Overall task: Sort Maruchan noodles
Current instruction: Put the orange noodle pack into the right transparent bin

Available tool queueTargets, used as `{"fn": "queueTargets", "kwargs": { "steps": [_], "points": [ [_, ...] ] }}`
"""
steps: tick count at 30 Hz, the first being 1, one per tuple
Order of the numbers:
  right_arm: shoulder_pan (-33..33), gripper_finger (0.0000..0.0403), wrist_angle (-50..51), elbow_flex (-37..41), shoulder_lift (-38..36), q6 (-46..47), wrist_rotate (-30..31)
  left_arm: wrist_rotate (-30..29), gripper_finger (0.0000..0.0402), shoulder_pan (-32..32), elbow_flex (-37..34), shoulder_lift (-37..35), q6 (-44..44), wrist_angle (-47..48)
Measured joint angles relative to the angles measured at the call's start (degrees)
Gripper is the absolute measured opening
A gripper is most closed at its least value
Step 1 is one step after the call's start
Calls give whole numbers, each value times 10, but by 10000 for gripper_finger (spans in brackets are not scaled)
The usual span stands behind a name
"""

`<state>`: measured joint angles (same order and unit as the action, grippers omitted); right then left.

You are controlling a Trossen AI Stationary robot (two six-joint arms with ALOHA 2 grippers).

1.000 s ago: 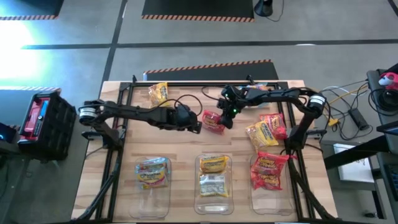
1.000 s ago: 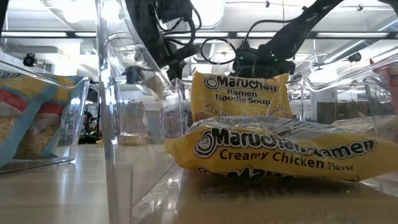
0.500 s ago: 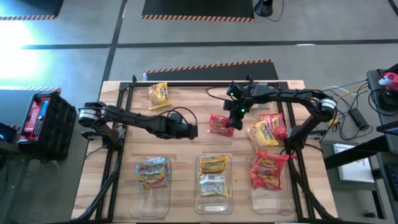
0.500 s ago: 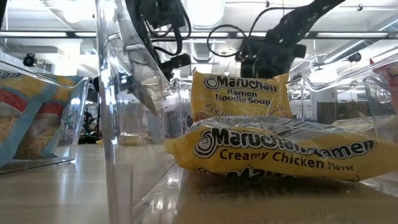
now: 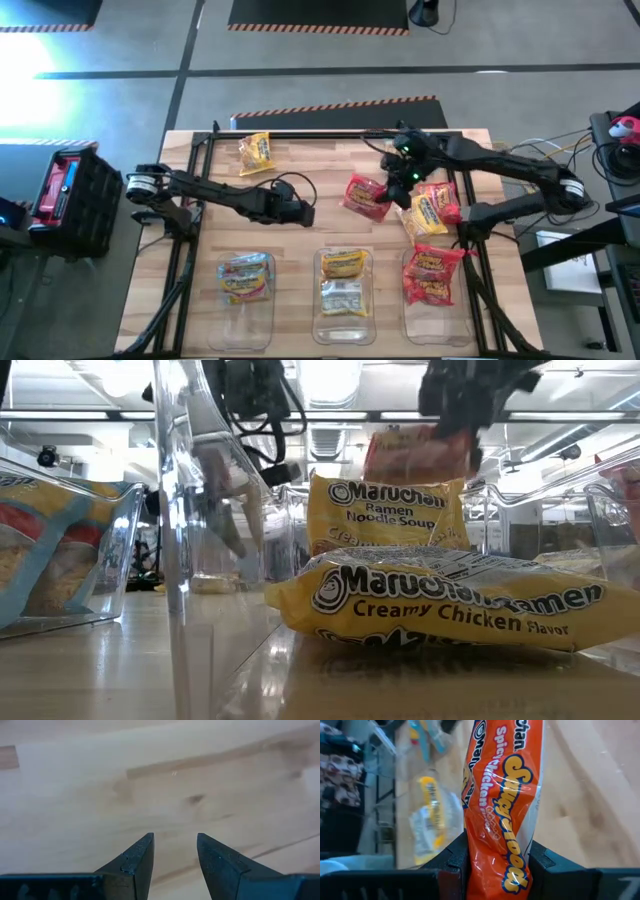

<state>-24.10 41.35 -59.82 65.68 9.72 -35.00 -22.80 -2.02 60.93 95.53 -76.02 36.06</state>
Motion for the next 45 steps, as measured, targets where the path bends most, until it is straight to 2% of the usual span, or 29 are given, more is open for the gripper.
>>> {"fn": "queueTargets", "kwargs": {
  "steps": [3, 7, 12, 17, 23, 29, 35, 45],
  "points": [
    [53, 102, 7, 1, -40, 69, 32, 15, 134, -3, -6, 0, 22, -1],
    [154, 102, 21, 1, -84, 166, 78, 26, 134, -7, -7, -1, 69, -4],
    [315, 102, 41, 2, -120, 307, 181, 33, 134, -7, -7, -1, 130, -13],
    [479, 102, 44, 2, -121, 431, 277, 34, 134, -7, -7, -1, 172, -33],
    [623, 102, 55, 2, -92, 509, 292, 35, 134, -7, -7, -1, 196, -46],
    [682, 102, 112, 2, -62, 553, 342, 39, 134, -7, -7, -1, 204, -46],
    [700, 102, 165, 4, -46, 587, 310, 44, 134, -8, -7, -1, 209, -47],
    [722, 102, 180, 26, -57, 507, 304, 43, 134, -8, -7, -2, 221, -48]
  ]
}}
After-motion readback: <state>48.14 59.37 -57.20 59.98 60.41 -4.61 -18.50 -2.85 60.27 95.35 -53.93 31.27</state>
